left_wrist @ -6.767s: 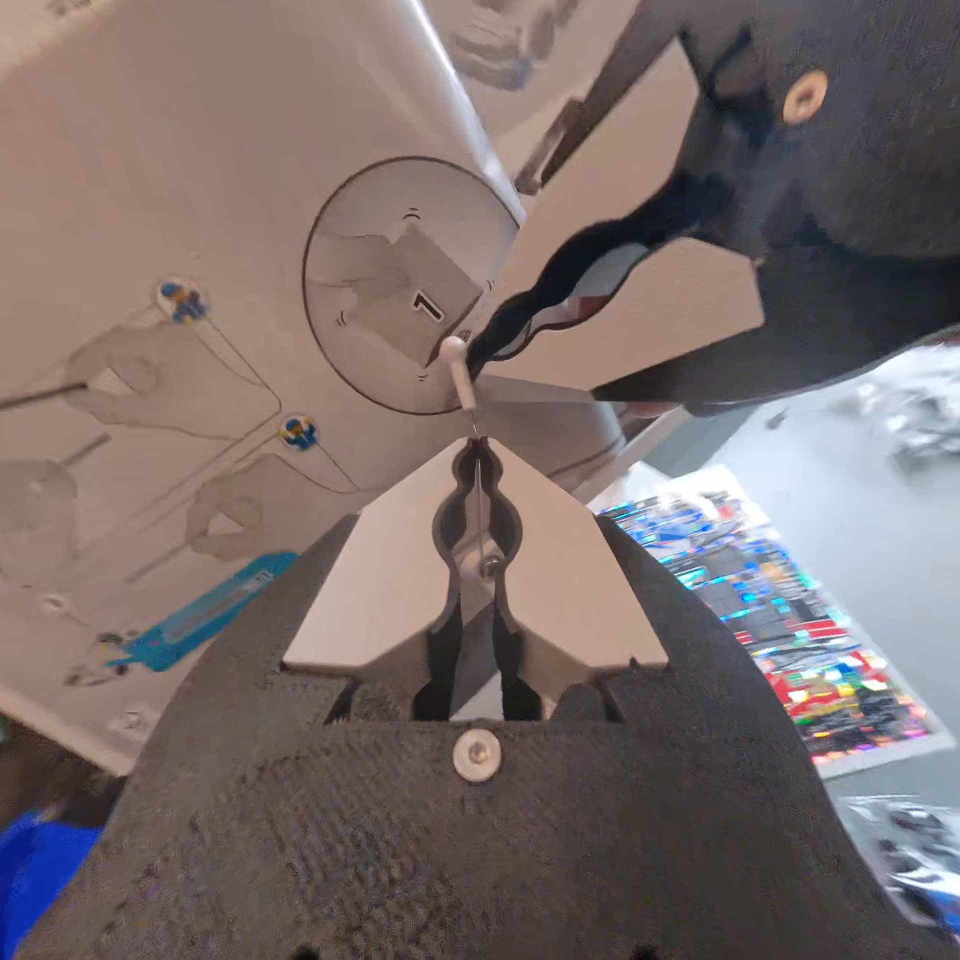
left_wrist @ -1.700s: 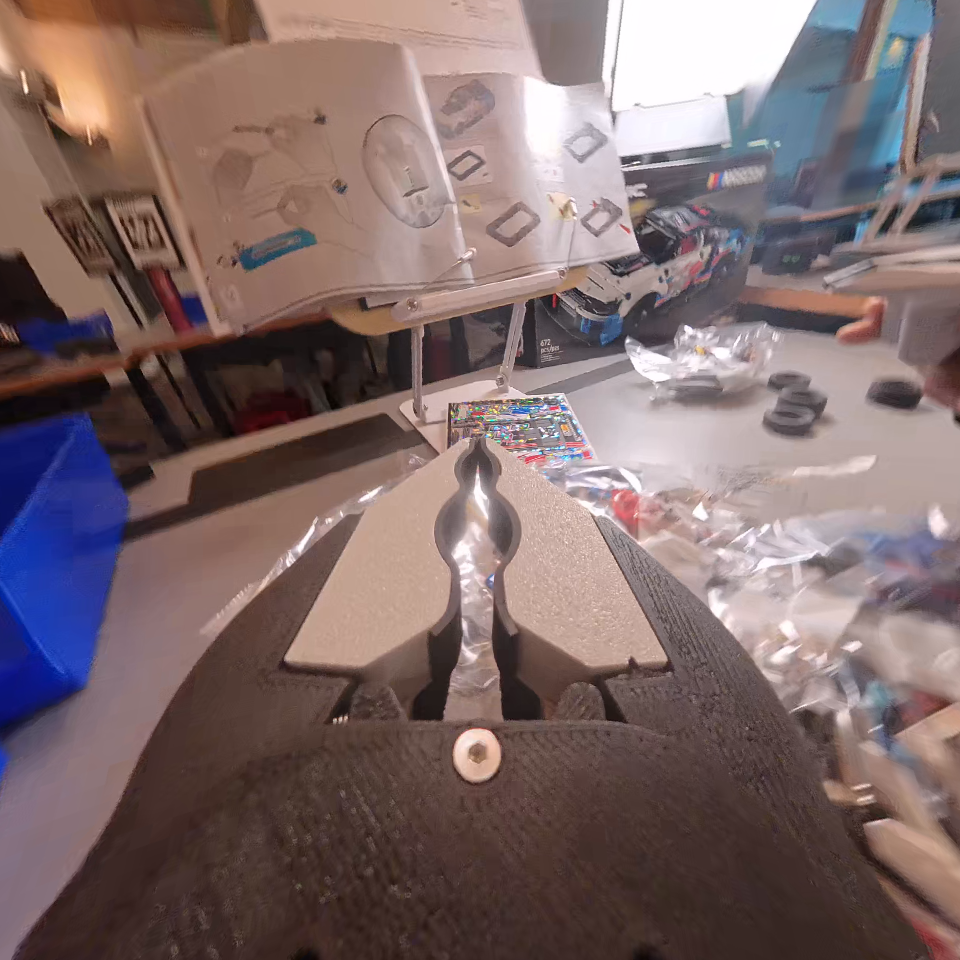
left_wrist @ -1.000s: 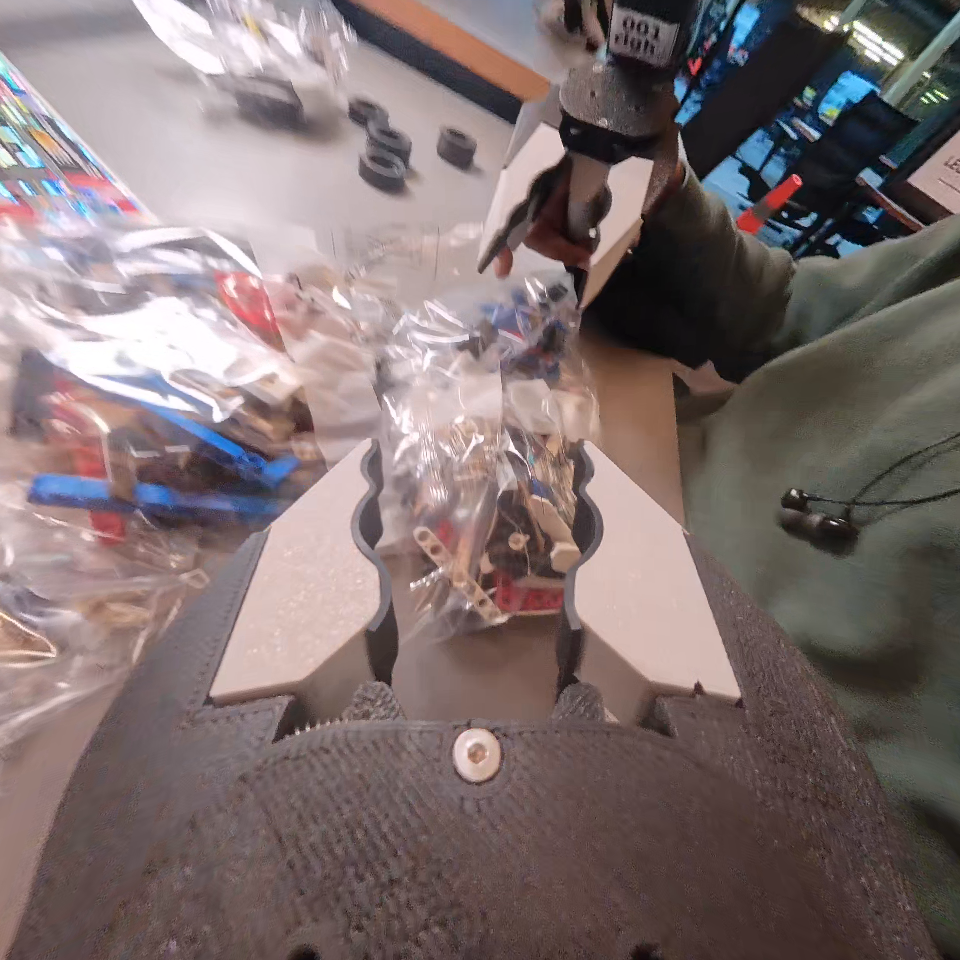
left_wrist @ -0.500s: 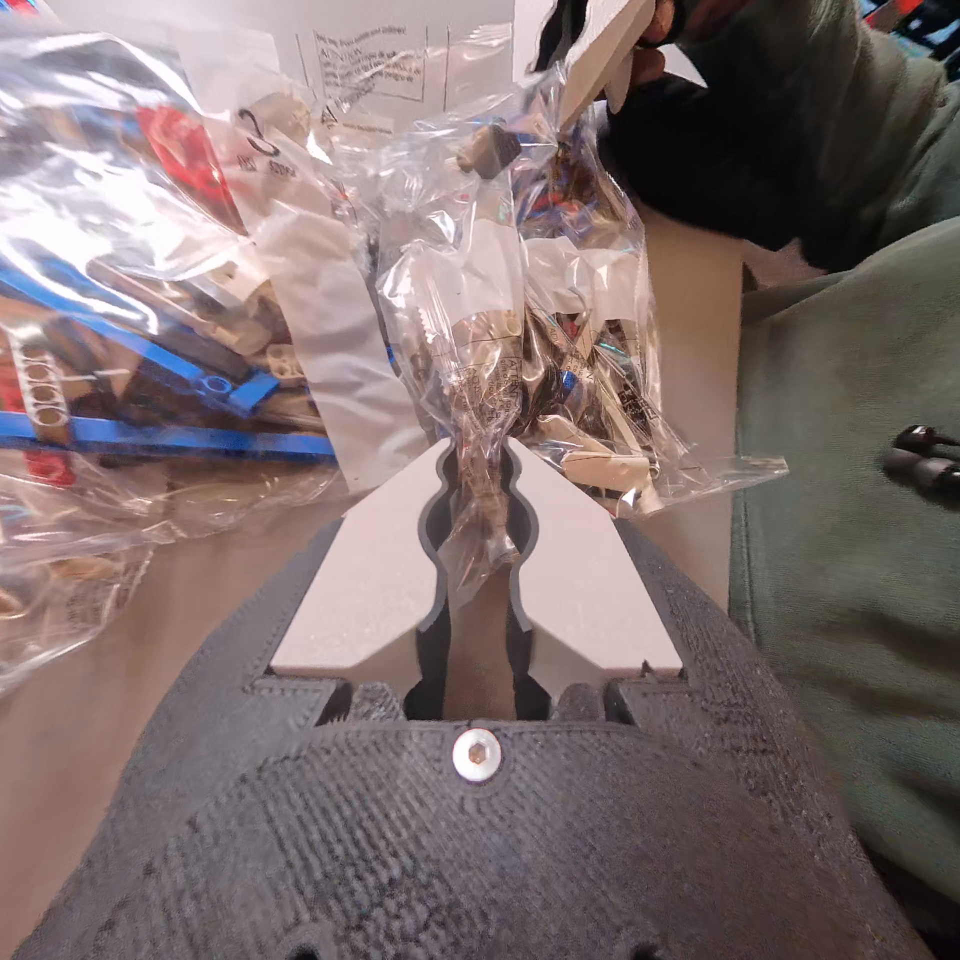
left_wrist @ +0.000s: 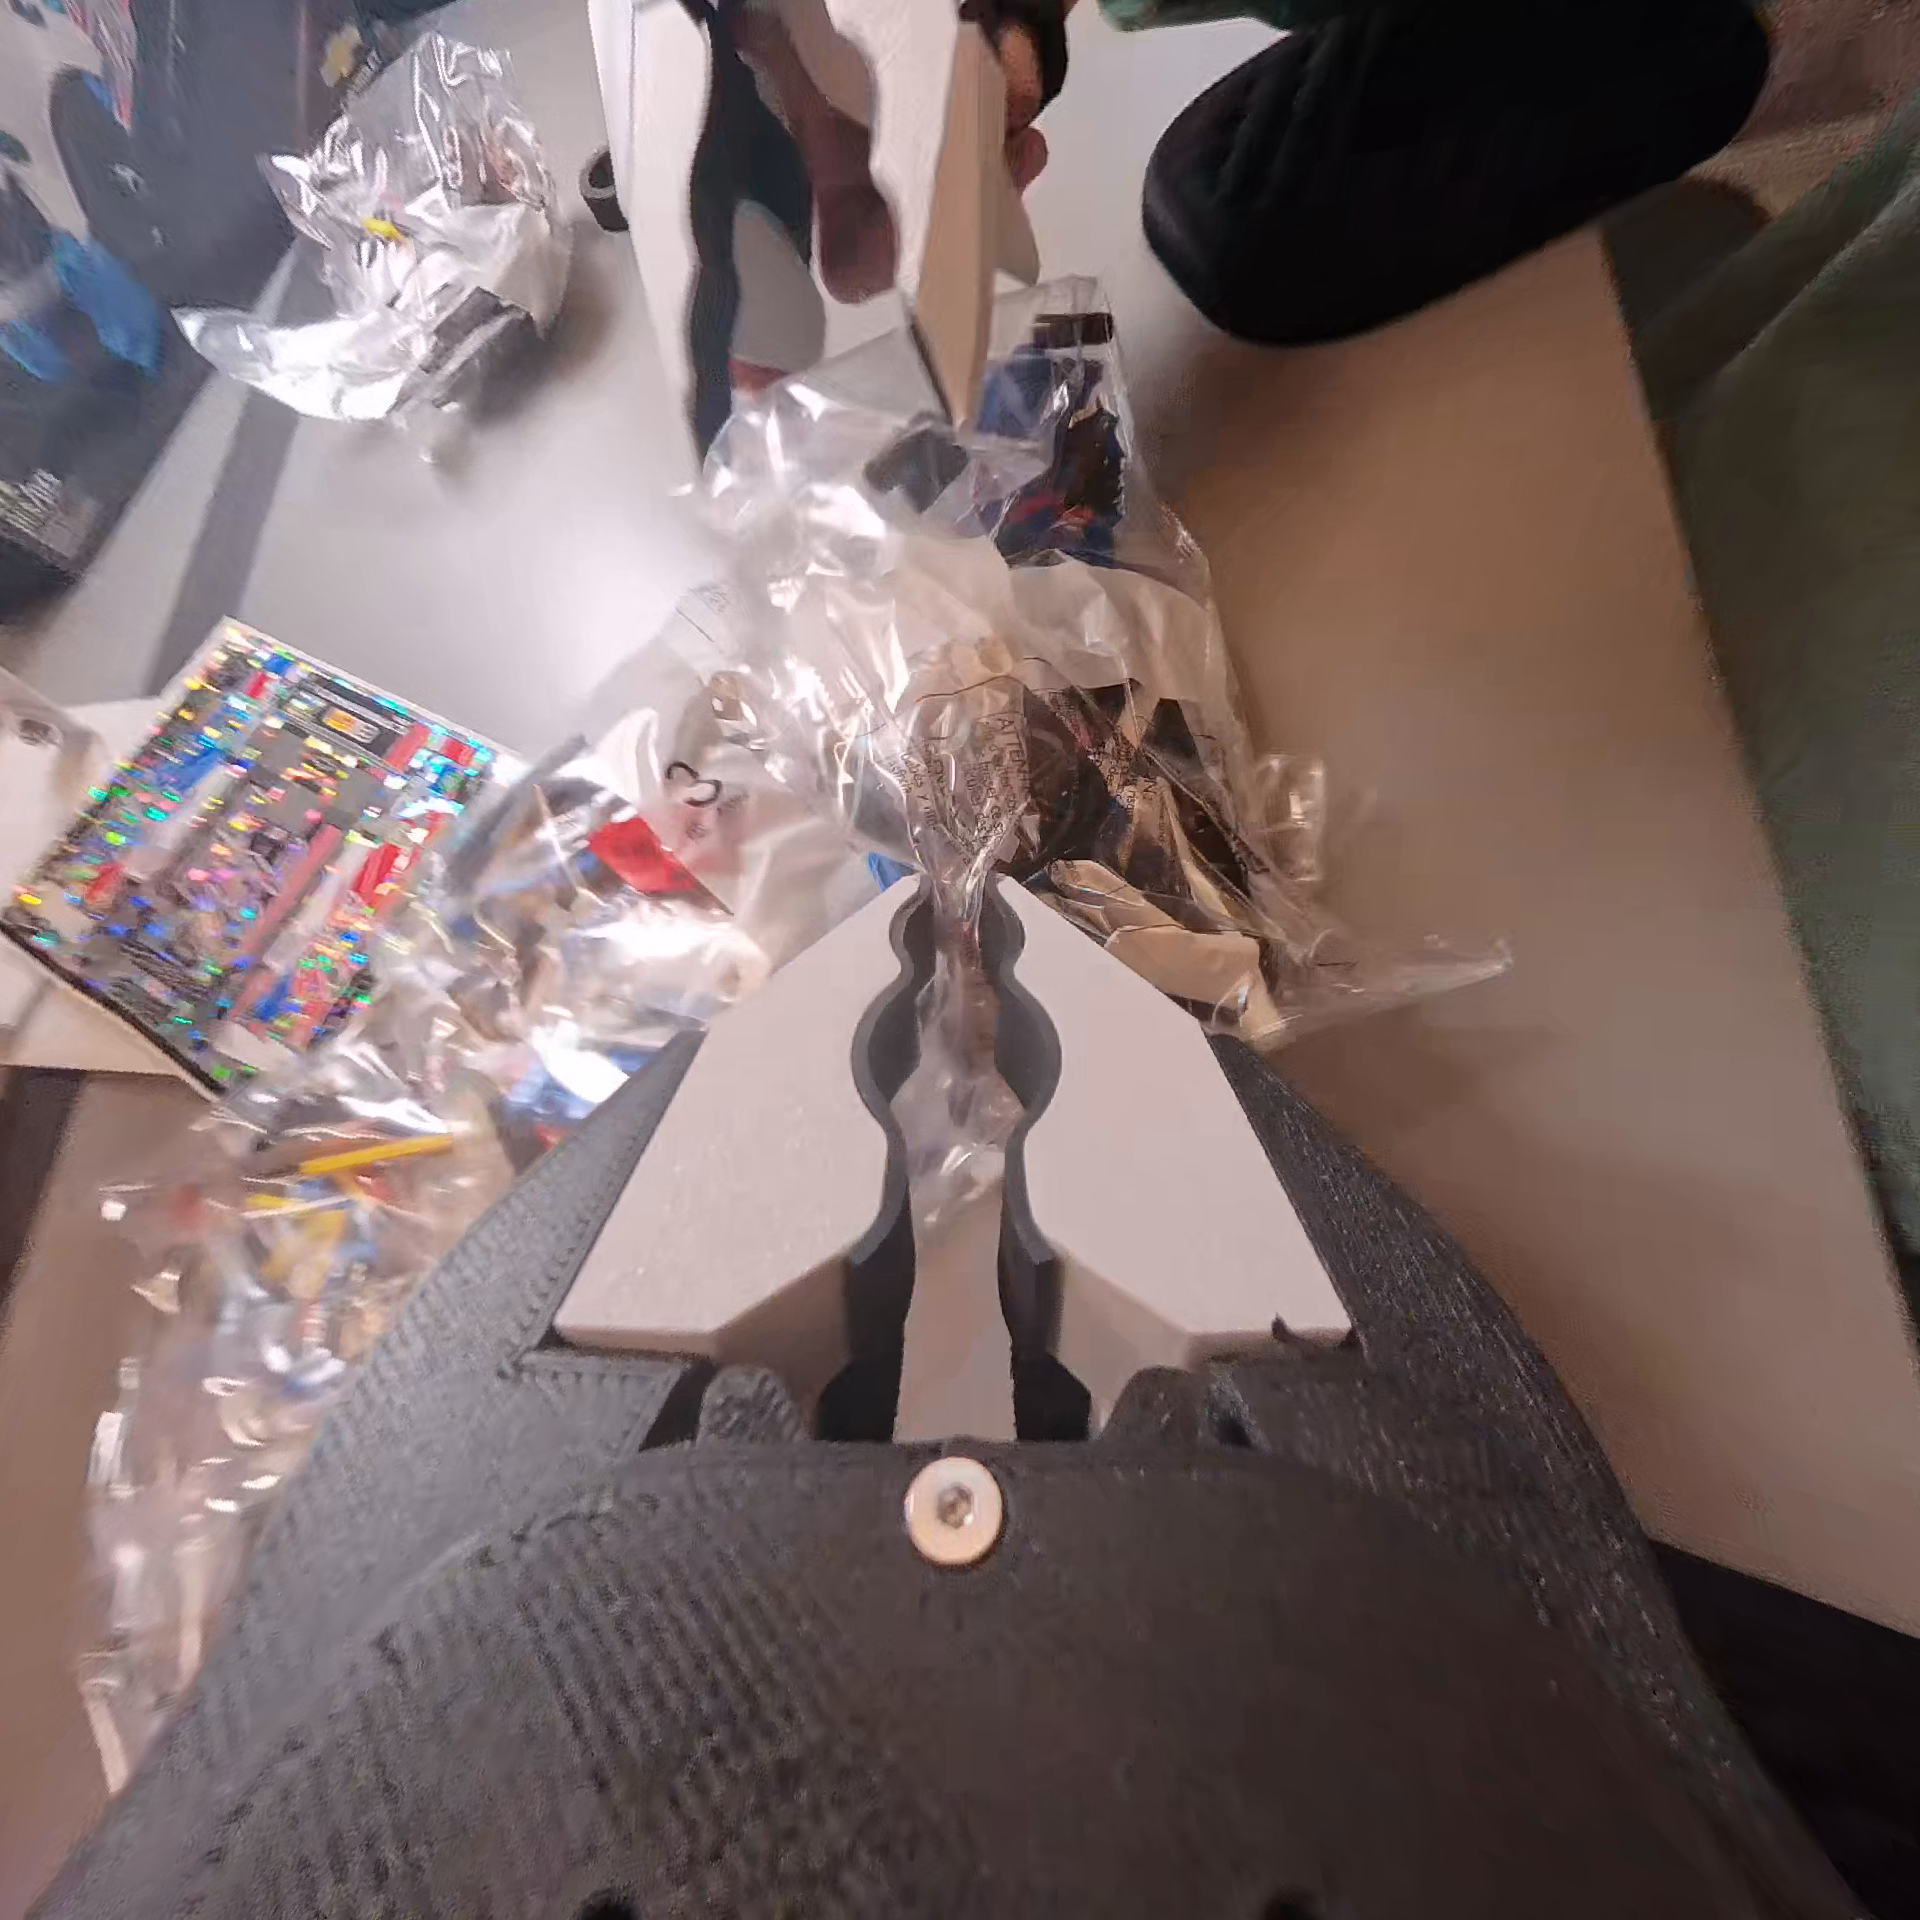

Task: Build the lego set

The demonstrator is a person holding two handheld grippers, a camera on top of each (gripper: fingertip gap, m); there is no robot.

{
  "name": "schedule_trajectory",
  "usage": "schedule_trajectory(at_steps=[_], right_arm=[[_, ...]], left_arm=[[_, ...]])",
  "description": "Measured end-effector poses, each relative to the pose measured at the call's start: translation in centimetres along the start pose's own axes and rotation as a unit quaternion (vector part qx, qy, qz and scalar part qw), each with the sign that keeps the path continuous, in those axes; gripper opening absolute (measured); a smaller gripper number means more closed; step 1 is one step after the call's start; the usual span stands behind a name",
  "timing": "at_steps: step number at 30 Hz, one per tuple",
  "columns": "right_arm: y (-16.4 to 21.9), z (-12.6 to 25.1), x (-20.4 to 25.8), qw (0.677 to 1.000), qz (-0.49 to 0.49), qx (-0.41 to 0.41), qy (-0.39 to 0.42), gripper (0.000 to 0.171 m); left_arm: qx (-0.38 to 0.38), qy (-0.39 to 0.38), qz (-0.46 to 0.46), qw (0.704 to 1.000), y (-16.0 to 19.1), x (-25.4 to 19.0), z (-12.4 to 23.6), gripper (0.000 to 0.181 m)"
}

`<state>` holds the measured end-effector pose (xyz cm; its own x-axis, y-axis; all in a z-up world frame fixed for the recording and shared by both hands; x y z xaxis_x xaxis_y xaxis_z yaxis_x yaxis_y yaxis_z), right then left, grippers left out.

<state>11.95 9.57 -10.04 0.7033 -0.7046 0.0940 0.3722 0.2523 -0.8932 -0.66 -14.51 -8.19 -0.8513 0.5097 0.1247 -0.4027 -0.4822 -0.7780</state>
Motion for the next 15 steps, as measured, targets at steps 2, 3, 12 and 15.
schedule_trajectory(at_steps=[2,3,12,15], right_arm=[[0.3,0.0,-0.4,0.998,-0.015,-0.042,-0.032,0.028],[0.5,0.6,-0.5,0.998,-0.008,-0.055,-0.025,0.015],[1.5,4.4,0.3,0.991,0.045,-0.116,-0.057,0.0],[2.0,4.4,0.7,0.989,0.035,-0.114,-0.093,0.0]], left_arm=[[0.008,-0.024,-0.02,0.999,-0.2,0.6,-0.7,0.006],[0.003,-0.032,-0.016,0.999,0.1,0.9,-1.0,0.005],[-0.102,0.033,0.069,0.992,2.4,2.9,0.0,0.004],[-0.101,0.069,0.082,0.989,2.4,2.4,0.0,0.002]])
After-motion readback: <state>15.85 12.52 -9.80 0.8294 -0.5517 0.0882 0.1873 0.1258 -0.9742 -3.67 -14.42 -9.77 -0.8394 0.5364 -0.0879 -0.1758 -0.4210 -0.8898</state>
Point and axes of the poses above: each gripper's, where its closed fingertips meet, z back along the fingers, y out of its underside, x = y × z across the jaws, the point moved 10 cm from there along z, back along the fingers, and after that the axes turned 8 degrees about z, right-handed, at the moved point
